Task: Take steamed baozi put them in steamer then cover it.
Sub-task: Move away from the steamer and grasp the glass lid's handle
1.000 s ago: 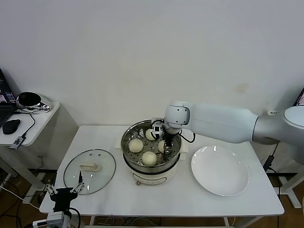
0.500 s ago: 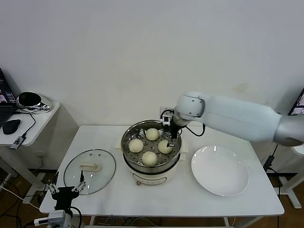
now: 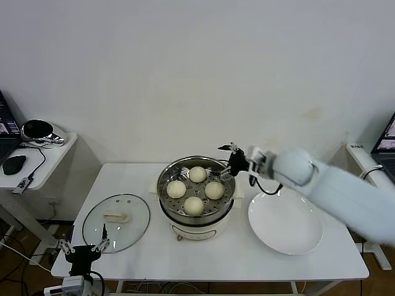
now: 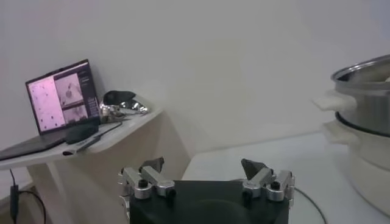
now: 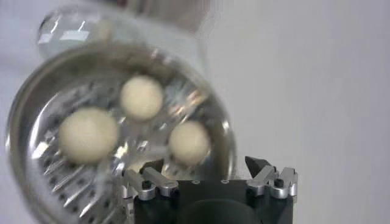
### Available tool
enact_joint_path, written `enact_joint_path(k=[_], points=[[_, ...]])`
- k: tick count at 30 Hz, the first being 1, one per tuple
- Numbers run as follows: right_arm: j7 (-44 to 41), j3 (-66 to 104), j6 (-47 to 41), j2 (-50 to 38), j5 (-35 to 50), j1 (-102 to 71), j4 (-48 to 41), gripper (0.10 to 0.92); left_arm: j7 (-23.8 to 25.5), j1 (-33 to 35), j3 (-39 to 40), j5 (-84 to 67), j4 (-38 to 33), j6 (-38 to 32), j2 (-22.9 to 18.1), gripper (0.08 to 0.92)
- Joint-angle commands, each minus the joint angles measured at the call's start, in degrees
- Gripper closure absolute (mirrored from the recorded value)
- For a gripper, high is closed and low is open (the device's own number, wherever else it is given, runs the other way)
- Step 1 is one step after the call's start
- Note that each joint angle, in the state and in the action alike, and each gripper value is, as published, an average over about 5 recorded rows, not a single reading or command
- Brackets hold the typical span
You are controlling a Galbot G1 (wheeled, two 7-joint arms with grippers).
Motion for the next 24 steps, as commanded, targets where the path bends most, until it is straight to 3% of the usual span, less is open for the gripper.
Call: enact_joint_path(k=[1, 9, 18, 24], points=[[7.83, 55.81, 26.18, 13.1, -16.35, -55.37, 5.4, 0.203, -0.81, 0.09, 1.72, 5.89, 1.82, -5.43, -1.17, 0.177], [4.07, 70.99, 29.54, 31.07, -20.65, -68.84, 7.66, 0.203, -2.43, -0.45, 0.49, 25.55, 5.64, -10.44, -0.47, 0.177], [9.96, 81.52, 24.44, 37.81, -19.57, -81.31, 14.52, 0.203, 0.71, 0.23, -5.56, 62.54, 10.01, -10.07, 10.25, 0.177], [13.88, 85.99, 23.5, 39.21, -18.99, -83.74, 16.14, 0.203, 3.83, -5.99, -2.76, 75.24, 17.99, -9.92, 14.74, 0.177]])
